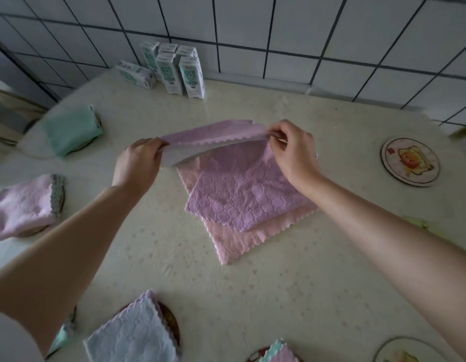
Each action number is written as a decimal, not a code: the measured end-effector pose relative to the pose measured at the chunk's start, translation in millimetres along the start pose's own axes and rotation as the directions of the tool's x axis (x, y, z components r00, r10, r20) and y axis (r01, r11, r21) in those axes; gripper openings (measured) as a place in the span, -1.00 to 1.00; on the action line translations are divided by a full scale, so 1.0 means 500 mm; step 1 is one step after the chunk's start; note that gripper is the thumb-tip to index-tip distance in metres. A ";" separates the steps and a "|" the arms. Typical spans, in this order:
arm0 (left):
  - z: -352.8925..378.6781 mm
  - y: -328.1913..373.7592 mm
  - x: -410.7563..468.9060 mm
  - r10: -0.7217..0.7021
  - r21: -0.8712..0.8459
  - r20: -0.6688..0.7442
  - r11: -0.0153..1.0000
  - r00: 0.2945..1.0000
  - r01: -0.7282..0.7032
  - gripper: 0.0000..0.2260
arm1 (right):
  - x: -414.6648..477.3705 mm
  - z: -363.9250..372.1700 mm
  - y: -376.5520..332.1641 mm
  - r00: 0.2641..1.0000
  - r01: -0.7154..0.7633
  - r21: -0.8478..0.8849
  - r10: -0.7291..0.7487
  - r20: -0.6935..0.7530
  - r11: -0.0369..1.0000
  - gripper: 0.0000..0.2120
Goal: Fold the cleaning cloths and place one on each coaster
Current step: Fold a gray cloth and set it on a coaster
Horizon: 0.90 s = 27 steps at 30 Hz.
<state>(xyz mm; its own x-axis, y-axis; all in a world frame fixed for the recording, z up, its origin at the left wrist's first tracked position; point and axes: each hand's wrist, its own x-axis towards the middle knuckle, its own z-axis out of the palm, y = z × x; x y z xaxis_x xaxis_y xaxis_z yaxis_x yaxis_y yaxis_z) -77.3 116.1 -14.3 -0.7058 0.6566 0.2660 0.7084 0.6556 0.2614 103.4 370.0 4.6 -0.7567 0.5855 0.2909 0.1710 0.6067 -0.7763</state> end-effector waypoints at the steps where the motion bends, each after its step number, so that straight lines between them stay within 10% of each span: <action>1: -0.001 0.016 -0.016 0.013 -0.020 -0.021 1.000 1.000 -0.013 -0.78 | -0.018 -0.024 0.006 1.000 0.015 -0.009 -0.016 -0.007 1.000 -0.89; 27: 0.100 0.622 -0.713 0.081 -0.282 0.168 0.959 0.982 -0.031 -0.79 | -0.753 -0.573 0.287 0.987 0.007 -0.209 0.027 0.158 0.978 -0.76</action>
<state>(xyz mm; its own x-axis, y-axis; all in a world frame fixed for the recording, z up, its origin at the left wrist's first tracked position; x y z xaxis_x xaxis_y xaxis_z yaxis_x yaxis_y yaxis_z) 394.6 104.6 -74.3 -0.6364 0.7609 0.1264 0.7019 0.5033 0.5040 593.4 390.6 -55.9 -0.8420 0.5094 0.1774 0.2945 0.7097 -0.6401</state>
